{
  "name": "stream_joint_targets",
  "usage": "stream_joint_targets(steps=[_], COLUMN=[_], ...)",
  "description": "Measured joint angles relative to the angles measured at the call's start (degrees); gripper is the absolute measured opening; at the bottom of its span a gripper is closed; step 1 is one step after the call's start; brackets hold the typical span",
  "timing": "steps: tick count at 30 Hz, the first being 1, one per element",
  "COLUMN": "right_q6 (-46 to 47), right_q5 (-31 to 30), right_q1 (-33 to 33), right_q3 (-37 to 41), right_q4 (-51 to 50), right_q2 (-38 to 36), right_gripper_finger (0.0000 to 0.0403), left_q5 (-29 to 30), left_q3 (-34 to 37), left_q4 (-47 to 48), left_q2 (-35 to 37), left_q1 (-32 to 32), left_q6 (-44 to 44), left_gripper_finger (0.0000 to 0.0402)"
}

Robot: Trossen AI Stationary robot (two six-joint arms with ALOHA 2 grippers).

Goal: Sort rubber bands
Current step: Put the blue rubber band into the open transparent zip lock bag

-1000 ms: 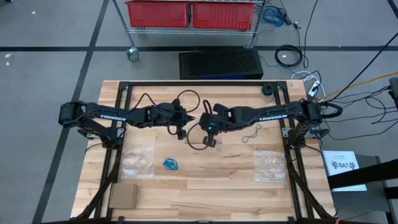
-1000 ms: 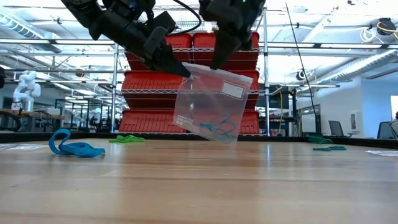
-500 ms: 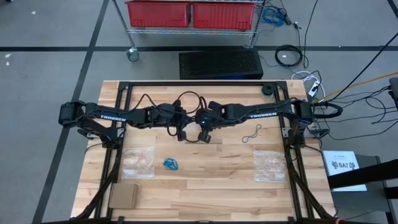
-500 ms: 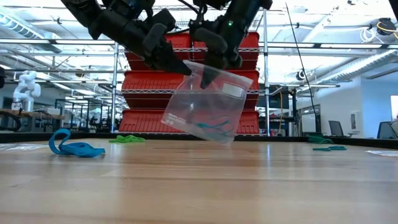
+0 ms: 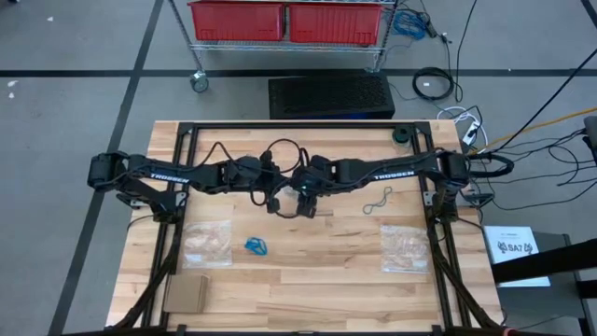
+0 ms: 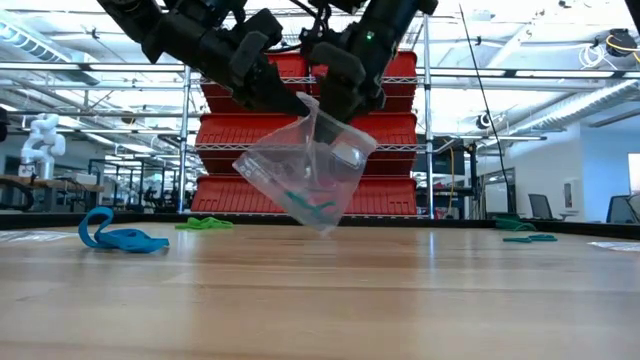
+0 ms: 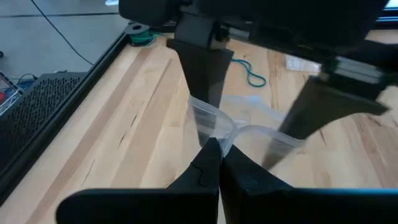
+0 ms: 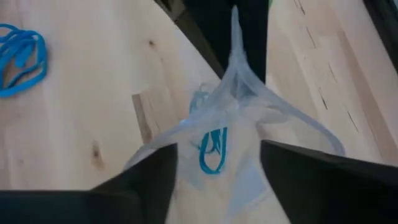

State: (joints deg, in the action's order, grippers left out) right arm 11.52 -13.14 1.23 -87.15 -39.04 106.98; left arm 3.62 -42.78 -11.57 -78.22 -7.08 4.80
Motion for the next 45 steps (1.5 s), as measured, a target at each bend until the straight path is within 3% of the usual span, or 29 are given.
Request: stream_joint_targets(steps=[6,23,32,39,45], right_q6=[0.68,-0.08,5.76,15.88,19.61], right_q5=[2.49,3.23,2.82,-2.17,-1.47], right_q1=[-1.21,-2.16,-6.03,-9.62,-10.73], right_q3=[-1.24,-17.1,-25.58,-20.31,-1.25], right_q4=[-1.41,-19.63,-41.12,-50.96,-46.95], right_q2=[-0.37,-1.03,-1.05,-1.45,-8.1], right_gripper_finger=[0.0281,0.0281,0.0281,0.0281,0.0274], left_q5=[-0.61,0.44,0.4,0.31,-0.07], left_q3=[0.04,0.04,0.04,0.04,0.04], left_q4=[0.3,0.57,0.83,1.64,1.91], left_q2=[0.0,0.0,0.0,0.0,0.0], left_q1=[0.1,-0.03,-0.03,-0.01,-0.01], left_q6=[0.0,0.0,0.02,0.02,-0.02], left_gripper_finger=[0.0,0.0,0.0,0.0,0.0])
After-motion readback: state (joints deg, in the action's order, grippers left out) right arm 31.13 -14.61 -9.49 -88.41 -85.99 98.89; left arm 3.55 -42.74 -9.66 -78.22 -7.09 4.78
